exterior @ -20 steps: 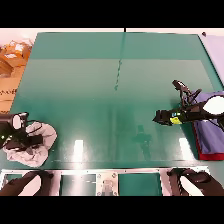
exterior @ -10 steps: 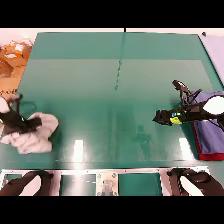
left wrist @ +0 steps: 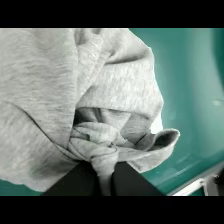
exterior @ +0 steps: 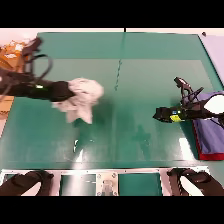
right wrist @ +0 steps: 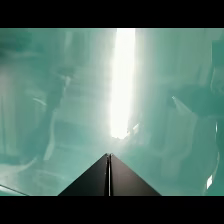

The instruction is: Fold the shirts.

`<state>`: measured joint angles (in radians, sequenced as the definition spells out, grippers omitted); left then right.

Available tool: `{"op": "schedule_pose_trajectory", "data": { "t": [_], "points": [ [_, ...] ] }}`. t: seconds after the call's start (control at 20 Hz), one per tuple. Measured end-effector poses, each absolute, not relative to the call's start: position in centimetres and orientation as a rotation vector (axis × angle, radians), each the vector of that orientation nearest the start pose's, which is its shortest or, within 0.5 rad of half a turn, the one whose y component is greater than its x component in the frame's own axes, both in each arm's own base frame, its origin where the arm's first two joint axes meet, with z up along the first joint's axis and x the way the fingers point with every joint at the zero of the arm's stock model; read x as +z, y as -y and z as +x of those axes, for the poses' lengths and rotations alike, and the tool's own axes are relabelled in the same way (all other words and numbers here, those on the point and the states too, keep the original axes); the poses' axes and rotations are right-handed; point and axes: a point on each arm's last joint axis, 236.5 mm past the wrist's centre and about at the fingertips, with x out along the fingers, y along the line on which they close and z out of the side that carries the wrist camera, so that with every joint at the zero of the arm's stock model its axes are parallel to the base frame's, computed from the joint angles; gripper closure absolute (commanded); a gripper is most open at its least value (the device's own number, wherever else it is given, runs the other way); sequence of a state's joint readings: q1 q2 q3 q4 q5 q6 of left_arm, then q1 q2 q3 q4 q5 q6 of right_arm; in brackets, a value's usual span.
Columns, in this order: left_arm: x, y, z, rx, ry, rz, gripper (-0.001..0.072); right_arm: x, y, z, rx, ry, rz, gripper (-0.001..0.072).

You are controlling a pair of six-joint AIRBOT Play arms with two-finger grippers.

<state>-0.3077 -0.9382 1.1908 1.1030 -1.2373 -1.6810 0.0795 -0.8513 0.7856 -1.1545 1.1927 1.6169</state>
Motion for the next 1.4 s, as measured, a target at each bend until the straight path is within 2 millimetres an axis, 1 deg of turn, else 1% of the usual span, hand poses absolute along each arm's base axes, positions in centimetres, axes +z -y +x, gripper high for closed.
{"op": "schedule_pose_trajectory", "data": {
  "t": [0.05, 0.1, 0.15, 0.2, 0.3, 0.35, 0.45, 0.55, 0.65, 0.75, 0.85, 0.95, 1.05, 1.15, 1.25, 1.3, 1.35, 1.4],
  "points": [
    [16.2, 22.4, 28.9, -0.612, -1.048, -0.302, 0.0041, 3.6, -11.1, 27.1, 0.28, -1.247, 0.365, 0.051],
    [15.9, 24.4, 28.5, -0.654, -1.052, -0.301, 0.0033, 4.3, -11.1, 27.6, 0.284, -1.226, 0.362, 0.0344],
    [15.3, 26.1, 28.0, -0.686, -1.071, -0.298, 0.0032, 5.0, -11.1, 28.0, 0.288, -1.204, 0.36, 0.0305],
    [14.6, 27.3, 27.7, -0.702, -1.092, -0.299, 0.0033, 5.8, -11.2, 28.5, 0.292, -1.183, 0.358, 0.0304],
    [13.4, 28.2, 27.7, -0.7, -1.123, -0.29, 0.0033, 7.0, -11.0, 29.2, 0.291, -1.15, 0.36, 0.0305],
    [13.0, 27.9, 28.0, -0.685, -1.13, -0.294, 0.0033, 7.2, -10.7, 29.6, 0.283, -1.143, 0.364, 0.0304],
    [12.2, 26.3, 29.3, -0.625, -1.147, -0.306, 0.0034, 6.9, -10.0, 30.0, 0.26, -1.157, 0.379, 0.0305],
    [11.2, 24.0, 30.5, -0.559, -1.169, -0.322, 0.0034, 5.6, -9.3, 30.2, 0.235, -1.196, 0.397, 0.0305],
    [9.5, 21.8, 31.3, -0.49, -1.199, -0.337, 0.0034, 3.8, -8.9, 30.7, 0.213, -1.24, 0.413, 0.0305],
    [6.8, 20.3, 30.9, -0.446, -1.253, -0.34, 0.0034, 1.9, -9.0, 31.2, 0.212, -1.281, 0.426, 0.0306],
    [3.6, 19.5, 30.5, -0.413, -1.289, -0.353, 0.0034, 0.2, -9.9, 31.3, 0.241, -1.335, 0.445, 0.0306],
    [0.4, 18.9, 30.7, -0.374, -1.297, -0.379, 0.0035, -1.3, -11.1, 30.8, 0.277, -1.382, 0.454, 0.0306],
    [-2.4, 18.8, 31.7, -0.346, -1.285, -0.403, 0.0035, -2.7, -11.9, 31.2, 0.284, -1.382, 0.456, 0.0307],
    [-4.3, 19.6, 33.1, -0.35, -1.266, -0.442, 0.0035, -3.7, -12.5, 32.2, 0.282, -1.36, 0.47, 0.0308],
    [-5.5, 20.7, 34.2, -0.376, -1.253, -0.489, 0.0036, -4.6, -12.7, 33.3, 0.27, -1.342, 0.48, 0.0308],
    [-6.0, 21.3, 34.6, -0.39, -1.25, -0.514, 0.0047, -4.9, -12.8, 34.0, 0.267, -1.337, 0.485, 0.0308],
    [-6.3, 21.9, 35.0, -0.404, -1.249, -0.539, 0.0165, -5.4, -12.9, 34.5, 0.266, -1.339, 0.484, 0.0308],
    [-6.7, 22.5, 35.1, -0.419, -1.253, -0.565, 0.0309, -5.9, -12.9, 35.2, 0.264, -1.34, 0.483, 0.0327]
  ]
}}
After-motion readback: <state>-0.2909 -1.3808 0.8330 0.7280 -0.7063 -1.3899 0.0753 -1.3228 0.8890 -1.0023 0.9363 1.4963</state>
